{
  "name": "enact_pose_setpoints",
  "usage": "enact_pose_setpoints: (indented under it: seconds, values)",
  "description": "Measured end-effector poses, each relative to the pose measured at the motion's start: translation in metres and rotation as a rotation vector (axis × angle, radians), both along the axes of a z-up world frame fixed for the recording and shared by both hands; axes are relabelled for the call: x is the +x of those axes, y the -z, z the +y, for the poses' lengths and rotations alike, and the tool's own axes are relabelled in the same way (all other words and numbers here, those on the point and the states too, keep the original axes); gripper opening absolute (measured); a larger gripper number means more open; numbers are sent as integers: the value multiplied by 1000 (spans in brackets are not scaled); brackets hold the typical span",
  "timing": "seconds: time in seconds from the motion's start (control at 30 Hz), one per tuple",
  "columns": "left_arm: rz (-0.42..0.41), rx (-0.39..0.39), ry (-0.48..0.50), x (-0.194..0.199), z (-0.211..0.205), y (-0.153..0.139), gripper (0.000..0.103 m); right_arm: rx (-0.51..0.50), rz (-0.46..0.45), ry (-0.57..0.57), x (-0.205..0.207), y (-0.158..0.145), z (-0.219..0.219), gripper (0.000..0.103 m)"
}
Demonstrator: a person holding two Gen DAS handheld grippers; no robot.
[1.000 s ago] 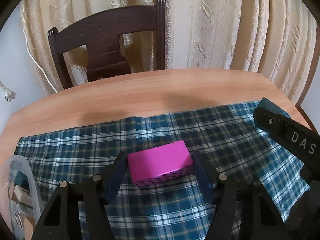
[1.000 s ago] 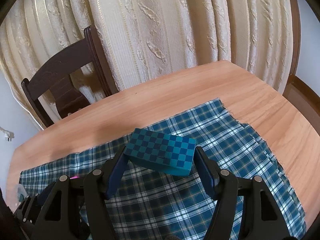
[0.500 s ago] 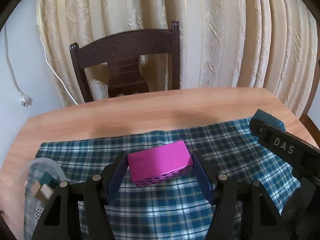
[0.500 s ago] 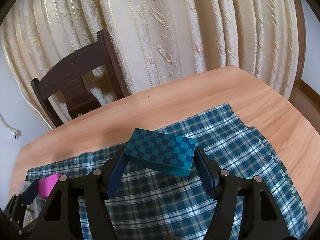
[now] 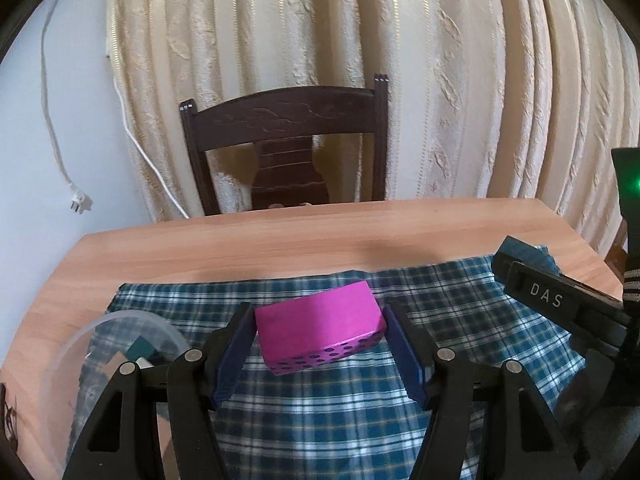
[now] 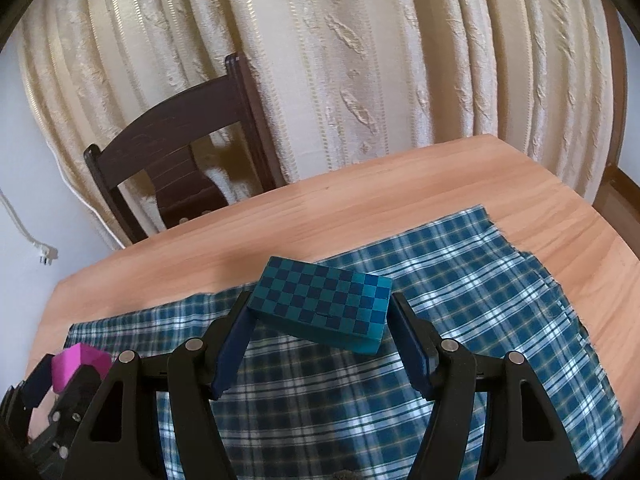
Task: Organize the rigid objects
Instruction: 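Carry the magenta block into the clear bowl and open the left gripper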
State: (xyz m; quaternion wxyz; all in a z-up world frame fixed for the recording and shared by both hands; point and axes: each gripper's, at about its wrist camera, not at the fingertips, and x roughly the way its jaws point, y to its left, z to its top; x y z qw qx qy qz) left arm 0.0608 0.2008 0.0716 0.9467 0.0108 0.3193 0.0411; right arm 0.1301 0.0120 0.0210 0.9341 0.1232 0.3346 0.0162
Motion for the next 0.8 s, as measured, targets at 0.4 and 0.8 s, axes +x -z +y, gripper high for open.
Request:
enact_pose_setpoints:
  seconds: [0.4,0.8]
  values:
    - [-13,-23,-93,-13,37,-1,68,-18,-11,-80,-8,0,26,68]
    - [-35,-57,-183,-30,79,-5,68,-32,-16,-141,-16,1,46,68]
